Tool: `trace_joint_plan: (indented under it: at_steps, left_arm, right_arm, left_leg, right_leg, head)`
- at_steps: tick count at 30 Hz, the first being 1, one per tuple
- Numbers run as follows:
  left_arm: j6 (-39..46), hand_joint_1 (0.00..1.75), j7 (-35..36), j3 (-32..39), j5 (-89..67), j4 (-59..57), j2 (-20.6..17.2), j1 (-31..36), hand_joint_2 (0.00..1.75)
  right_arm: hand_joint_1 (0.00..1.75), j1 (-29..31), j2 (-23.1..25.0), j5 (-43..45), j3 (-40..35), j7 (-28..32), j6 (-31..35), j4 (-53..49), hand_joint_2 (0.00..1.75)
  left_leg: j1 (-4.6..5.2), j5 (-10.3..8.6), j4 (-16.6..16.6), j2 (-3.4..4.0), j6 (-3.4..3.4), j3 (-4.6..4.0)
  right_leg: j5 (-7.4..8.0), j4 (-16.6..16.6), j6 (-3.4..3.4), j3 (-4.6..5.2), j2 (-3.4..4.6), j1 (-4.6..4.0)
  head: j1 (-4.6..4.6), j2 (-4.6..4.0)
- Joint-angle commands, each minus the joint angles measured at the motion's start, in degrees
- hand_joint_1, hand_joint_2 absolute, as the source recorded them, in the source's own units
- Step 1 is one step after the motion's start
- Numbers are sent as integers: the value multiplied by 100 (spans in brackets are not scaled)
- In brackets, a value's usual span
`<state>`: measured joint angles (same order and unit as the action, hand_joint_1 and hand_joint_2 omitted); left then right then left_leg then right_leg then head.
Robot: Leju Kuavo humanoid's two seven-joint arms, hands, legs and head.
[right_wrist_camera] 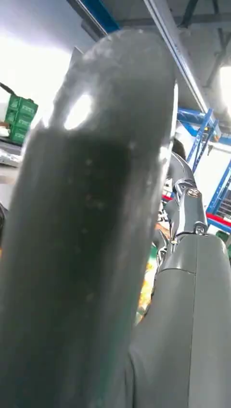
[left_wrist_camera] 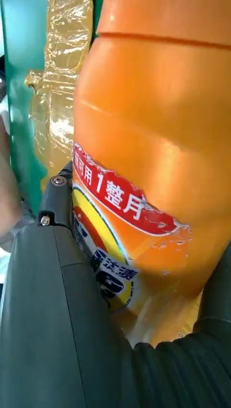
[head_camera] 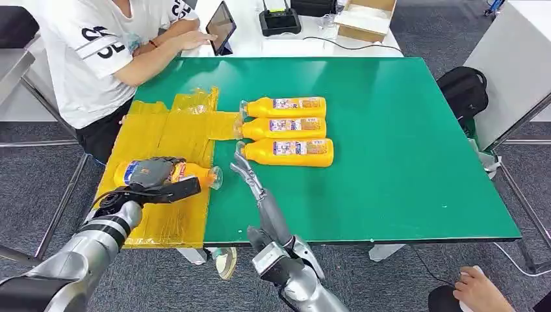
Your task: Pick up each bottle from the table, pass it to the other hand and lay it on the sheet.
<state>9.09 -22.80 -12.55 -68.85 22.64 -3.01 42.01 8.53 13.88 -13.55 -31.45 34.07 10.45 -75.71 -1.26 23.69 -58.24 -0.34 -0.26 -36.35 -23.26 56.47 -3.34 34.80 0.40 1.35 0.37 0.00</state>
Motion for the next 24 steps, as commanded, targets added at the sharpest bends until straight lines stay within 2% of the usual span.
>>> trace_joint_plan:
  at_steps: [1, 9, 10, 21, 22, 24]
  left_arm:
    - [-323, 0, 102, -20, -34, -569, -31, 30, 175]
    - [-460, 0, 87, 91, 106, -540, -4, 6, 175]
    - [-492, 0, 83, 138, 167, -505, 2, -14, 0]
    - [-1266, 0, -311, 406, 694, -519, -34, -12, 0]
    - [-1909, 0, -500, 491, 913, -566, -123, 62, 175]
    - [-2537, 0, -733, 562, 1160, -566, -306, 126, 175]
  right_arm:
    - [0, 215, -152, 9, -113, -101, 5, 425, 0]
    - [0, 203, -164, 10, -92, -117, 1, 459, 0]
    - [0, 195, -148, 21, -62, -130, 1, 464, 0]
    - [0, 234, -121, 83, 27, -174, -44, 607, 0]
    - [0, 268, -121, 105, 33, -176, -59, 669, 0]
    - [0, 325, -102, 194, 66, -171, -92, 797, 0]
  left_leg:
    - [0, 13, 11, 19, 10, 43]
    - [2, 7, 11, 13, 8, 39]
    - [2, 4, 8, 8, 6, 28]
    - [3, 3, 9, -4, 6, 51]
    - [0, 7, 11, 5, 9, 64]
    - [-1, 7, 9, 8, 8, 65]
  right_leg:
    - [-6, -12, 17, -38, 12, -5]
    - [-3, -11, 12, -37, 9, -1]
    - [-2, -7, 9, -27, 6, 0]
    - [-2, -8, 10, -53, 2, 0]
    - [-2, -13, 17, -65, 8, -5]
    - [0, -12, 17, -66, 12, -6]
  head:
    - [0, 0]
    - [2, 0]
    - [2, 0]
    - [2, 0]
    - [0, 0]
    - [0, 0]
